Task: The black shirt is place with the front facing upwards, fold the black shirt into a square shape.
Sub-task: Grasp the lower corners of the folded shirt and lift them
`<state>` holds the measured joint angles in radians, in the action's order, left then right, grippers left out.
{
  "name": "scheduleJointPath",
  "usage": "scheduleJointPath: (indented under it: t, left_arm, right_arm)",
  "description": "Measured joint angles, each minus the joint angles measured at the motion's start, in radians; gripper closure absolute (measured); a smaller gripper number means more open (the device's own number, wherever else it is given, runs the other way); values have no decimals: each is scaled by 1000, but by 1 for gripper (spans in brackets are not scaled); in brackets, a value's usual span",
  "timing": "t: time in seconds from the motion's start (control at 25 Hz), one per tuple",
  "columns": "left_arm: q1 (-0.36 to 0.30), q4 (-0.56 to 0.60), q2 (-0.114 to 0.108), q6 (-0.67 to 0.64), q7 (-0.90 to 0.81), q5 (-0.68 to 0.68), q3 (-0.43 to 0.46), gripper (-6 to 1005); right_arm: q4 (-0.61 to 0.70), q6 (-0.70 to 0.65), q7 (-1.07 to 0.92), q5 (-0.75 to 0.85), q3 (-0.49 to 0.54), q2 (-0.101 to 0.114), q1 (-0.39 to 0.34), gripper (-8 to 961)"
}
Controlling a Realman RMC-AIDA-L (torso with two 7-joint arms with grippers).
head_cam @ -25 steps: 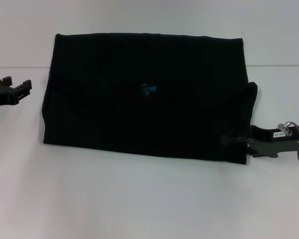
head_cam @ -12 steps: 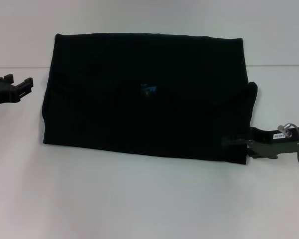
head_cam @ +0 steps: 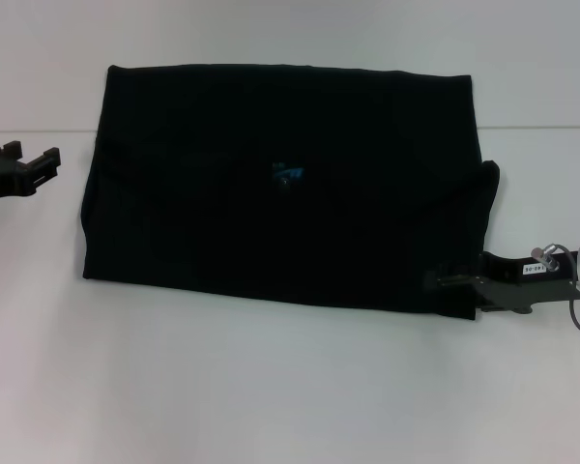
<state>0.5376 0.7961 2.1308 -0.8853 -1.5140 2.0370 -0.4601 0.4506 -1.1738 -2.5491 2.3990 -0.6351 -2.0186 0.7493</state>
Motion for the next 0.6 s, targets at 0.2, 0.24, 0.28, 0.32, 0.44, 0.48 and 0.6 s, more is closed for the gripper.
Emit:
scheduleJointPath:
  t: [0.2, 0.24, 0.28, 0.32, 0.44, 0.48, 0.6]
  left_arm:
    - [2, 0, 0, 1, 0, 0, 2, 441]
    - [3, 0, 0, 1, 0, -1, 3, 441]
    - [3, 0, 0, 1, 0, -1, 4, 441]
    - [3, 0, -1, 2, 0, -2, 5, 441]
    - [5, 0, -1, 2, 0, -3, 6, 441]
    - [5, 0, -2, 2, 0, -3, 6, 440]
    - [6, 0, -2, 2, 0, -3, 6, 440]
  right_arm:
    - [-4, -1, -3, 1, -15, 0, -2, 315]
    - [-6, -1, -3, 1, -21, 1, -4, 323]
    - [-7, 0, -3, 1, -22, 1, -4, 332]
    - [-8, 0, -3, 0, -22, 3, -6, 341]
    - [-11, -3, -5, -4, -18, 7, -10, 410]
    - [-11, -4, -5, -4, -16, 8, -11, 461]
    - [-13, -6, -6, -5, -13, 8, -12, 616]
